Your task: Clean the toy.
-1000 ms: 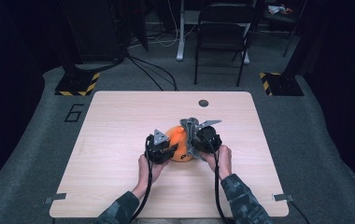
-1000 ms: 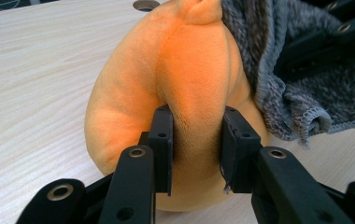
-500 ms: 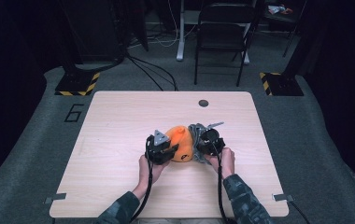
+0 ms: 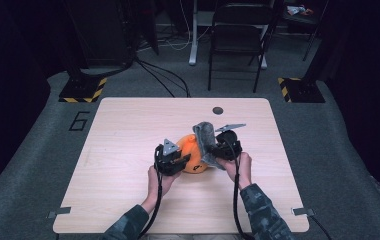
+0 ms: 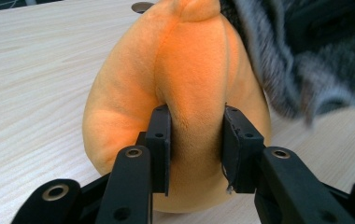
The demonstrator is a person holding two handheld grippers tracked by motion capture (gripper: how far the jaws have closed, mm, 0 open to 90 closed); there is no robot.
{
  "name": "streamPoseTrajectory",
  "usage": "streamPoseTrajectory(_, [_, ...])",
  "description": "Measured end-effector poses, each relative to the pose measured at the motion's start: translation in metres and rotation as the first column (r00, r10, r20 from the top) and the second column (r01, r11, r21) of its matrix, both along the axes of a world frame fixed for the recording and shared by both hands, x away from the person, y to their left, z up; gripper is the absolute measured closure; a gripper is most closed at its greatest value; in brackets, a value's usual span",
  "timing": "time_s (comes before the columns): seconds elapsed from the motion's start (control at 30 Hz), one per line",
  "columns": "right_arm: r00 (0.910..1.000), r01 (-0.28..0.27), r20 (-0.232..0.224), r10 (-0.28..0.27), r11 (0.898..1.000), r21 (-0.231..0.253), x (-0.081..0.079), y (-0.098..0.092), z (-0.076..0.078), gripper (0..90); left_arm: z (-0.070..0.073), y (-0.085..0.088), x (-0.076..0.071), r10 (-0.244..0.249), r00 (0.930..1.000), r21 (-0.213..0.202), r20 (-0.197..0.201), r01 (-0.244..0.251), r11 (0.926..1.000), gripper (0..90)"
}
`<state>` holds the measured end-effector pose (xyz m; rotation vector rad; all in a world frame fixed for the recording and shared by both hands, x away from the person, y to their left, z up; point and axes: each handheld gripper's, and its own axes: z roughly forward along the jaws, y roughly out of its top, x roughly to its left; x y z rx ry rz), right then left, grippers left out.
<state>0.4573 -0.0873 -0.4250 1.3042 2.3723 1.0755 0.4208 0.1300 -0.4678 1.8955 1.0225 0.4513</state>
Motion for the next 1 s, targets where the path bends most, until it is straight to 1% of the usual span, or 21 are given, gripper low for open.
streamPoseTrajectory(0.07, [1.0000,0.007,0.001,-0.007,0.999,-0.047,0.000,0.008,-0.009,79.5,-0.001,0.000,0.000,-0.009,1.0000,0.003,0.001,0.009,1.0000,64.5])
streamPoseTrajectory(0.1, [0.9999,0.012,-0.001,-0.012,0.999,-0.053,0.001,0.009,-0.013,79.5,-0.001,0.000,0.001,-0.012,0.9999,0.007,0.003,0.012,0.9999,62.9])
streamPoseTrajectory(0.17, [0.9999,0.015,-0.005,-0.015,0.998,-0.063,0.002,0.008,-0.018,79.6,-0.001,0.000,0.001,-0.018,0.9998,-0.001,0.010,0.018,0.9998,58.2])
streamPoseTrajectory(0.23, [0.9998,0.019,0.000,-0.019,0.998,-0.061,0.003,0.007,-0.019,79.6,0.001,0.001,0.001,-0.024,0.9995,0.008,0.018,0.024,0.9997,52.3])
streamPoseTrajectory(0.27, [0.9998,0.018,-0.002,-0.019,0.998,-0.064,0.003,0.006,-0.019,79.6,0.002,0.003,0.001,-0.033,0.9994,-0.005,0.014,0.033,0.9994,48.3])
streamPoseTrajectory(0.3, [0.9997,0.023,0.003,-0.023,0.998,-0.066,0.002,0.006,-0.020,79.5,0.003,0.005,0.001,-0.029,0.9993,0.002,0.023,0.029,0.9996,44.9])
streamPoseTrajectory(0.33, [0.9997,0.023,0.003,-0.023,0.998,-0.066,0.002,0.006,-0.020,79.5,0.003,0.005,0.001,-0.029,0.9993,0.002,0.023,0.029,0.9996,42.3])
streamPoseTrajectory(0.37, [0.9997,0.024,-0.004,-0.025,0.997,-0.073,0.002,0.006,-0.020,79.6,0.006,0.010,0.001,-0.027,0.9993,-0.009,0.027,0.027,0.9996,40.3])
streamPoseTrajectory(0.4, [0.9996,0.023,-0.012,-0.024,0.997,-0.068,0.002,0.005,-0.020,79.6,0.007,0.012,0.001,-0.025,0.9993,-0.007,0.026,0.025,0.9997,39.7])
streamPoseTrajectory(0.5, [0.9997,0.022,-0.010,-0.022,0.997,-0.074,0.004,0.004,-0.021,79.6,0.008,0.018,0.003,-0.014,0.9997,-0.008,0.018,0.014,0.9999,35.3])
streamPoseTrajectory(0.53, [0.9996,0.027,-0.009,-0.027,0.997,-0.074,0.004,0.004,-0.022,79.5,0.007,0.019,0.004,-0.016,0.9998,0.001,0.015,0.016,0.9999,34.1])
streamPoseTrajectory(0.6, [0.9997,0.020,-0.014,-0.021,0.997,-0.073,0.004,0.004,-0.022,79.6,0.006,0.019,0.005,-0.019,0.9998,0.013,0.011,0.019,0.9997,33.3])
streamPoseTrajectory(0.67, [0.9997,0.021,-0.014,-0.022,0.997,-0.076,0.004,0.004,-0.022,79.6,0.005,0.017,0.006,-0.035,0.9994,0.056,0.007,0.034,0.9979,32.5])
streamPoseTrajectory(0.7, [0.9997,0.021,-0.014,-0.022,0.997,-0.076,0.004,0.004,-0.022,79.6,0.003,0.015,0.007,-0.053,0.9986,0.075,0.001,0.053,0.9958,32.5])
streamPoseTrajectory(0.77, [0.9997,0.018,-0.013,-0.019,0.997,-0.077,0.005,0.003,-0.023,79.6,0.002,0.010,0.007,-0.070,0.9975,0.110,-0.007,0.070,0.9914,34.4])
streamPoseTrajectory(0.8, [0.9997,0.018,-0.016,-0.019,0.997,-0.076,0.005,0.003,-0.024,79.5,0.001,0.009,0.006,-0.073,0.9974,0.115,0.003,0.072,0.9908,38.5])
streamPoseTrajectory(0.9, [0.9994,0.024,-0.021,-0.026,0.997,-0.070,0.007,0.000,-0.025,79.5,-0.002,0.005,0.005,-0.080,0.9968,0.113,0.012,0.078,0.9906,58.6])
streamPoseTrajectory(0.93, [0.9992,0.031,-0.024,-0.032,0.997,-0.066,0.007,0.000,-0.026,79.5,-0.002,0.004,0.005,-0.077,0.9969,0.118,0.015,0.075,0.9901,63.6])
streamPoseTrajectory(0.97, [0.9992,0.028,-0.025,-0.030,0.997,-0.066,0.007,-0.001,-0.025,79.5,-0.002,0.003,0.005,-0.071,0.9973,0.115,0.020,0.068,0.9910,67.6])
streamPoseTrajectory(1.0, [0.9992,0.032,-0.024,-0.033,0.997,-0.065,0.007,-0.002,-0.025,79.5,-0.002,0.001,0.004,-0.065,0.9976,0.115,0.024,0.062,0.9914,69.7])
